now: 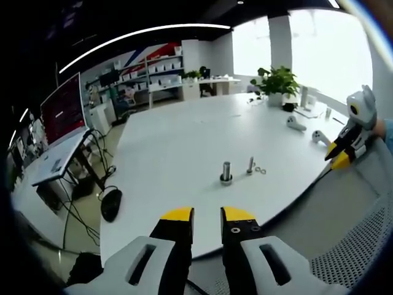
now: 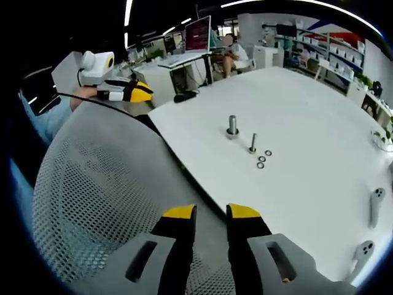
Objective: Place the washer onto the threaded stud by aligning its center hole with the stud, sliding it down to the base, and recovering from edge contact or off-axis alignment until the washer reaches the visible bottom stop.
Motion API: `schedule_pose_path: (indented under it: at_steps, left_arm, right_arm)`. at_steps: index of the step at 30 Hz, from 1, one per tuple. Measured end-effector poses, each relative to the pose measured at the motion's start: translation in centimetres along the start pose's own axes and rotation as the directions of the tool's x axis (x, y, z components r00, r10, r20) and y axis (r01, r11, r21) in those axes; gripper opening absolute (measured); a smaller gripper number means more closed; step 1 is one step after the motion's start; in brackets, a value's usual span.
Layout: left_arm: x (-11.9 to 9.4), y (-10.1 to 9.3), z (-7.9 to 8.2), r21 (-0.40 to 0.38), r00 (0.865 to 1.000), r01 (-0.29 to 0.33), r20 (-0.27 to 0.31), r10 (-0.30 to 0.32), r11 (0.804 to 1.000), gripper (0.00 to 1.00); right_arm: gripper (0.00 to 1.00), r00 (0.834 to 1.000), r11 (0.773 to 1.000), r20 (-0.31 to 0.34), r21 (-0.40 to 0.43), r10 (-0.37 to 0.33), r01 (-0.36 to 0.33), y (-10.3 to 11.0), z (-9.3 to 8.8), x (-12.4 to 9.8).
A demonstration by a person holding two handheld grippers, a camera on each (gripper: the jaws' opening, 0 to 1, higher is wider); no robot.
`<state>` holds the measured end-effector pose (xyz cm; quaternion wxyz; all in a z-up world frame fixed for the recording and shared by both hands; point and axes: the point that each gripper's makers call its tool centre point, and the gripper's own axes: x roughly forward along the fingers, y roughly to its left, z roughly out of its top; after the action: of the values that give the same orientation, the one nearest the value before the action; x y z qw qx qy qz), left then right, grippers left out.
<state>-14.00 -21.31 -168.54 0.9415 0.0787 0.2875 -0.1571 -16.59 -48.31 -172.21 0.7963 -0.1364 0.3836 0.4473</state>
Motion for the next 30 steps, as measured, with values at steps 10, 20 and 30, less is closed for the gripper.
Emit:
schedule_pose_path:
  at_steps: [10,20,30]
  left_arm:
    - [0.0,-0.1,0.0,0.003,1.000,0.008,0.000,-0.008,1.000,0.15]
    - [0.0,-0.1,0.0,0.001,1.000,0.006,0.002,-0.006,1.000,0.15]
    - [0.0,-0.1,-0.1,0.001,1.000,0.004,-0.005,-0.004,1.000,0.15]
  right_arm:
    - [0.22,0.986,0.986,-0.111,-0.105,0.121,-0.132,1.4,-0.7,0.5]
    - [0.24,0.959,0.954,-0.214,-0.195,0.186,-0.228,-0.2,1.4,0.3]
    - [0.25,0.933,0.915,-0.312,-0.295,0.178,-0.273,-2.3,3.4,1.8]
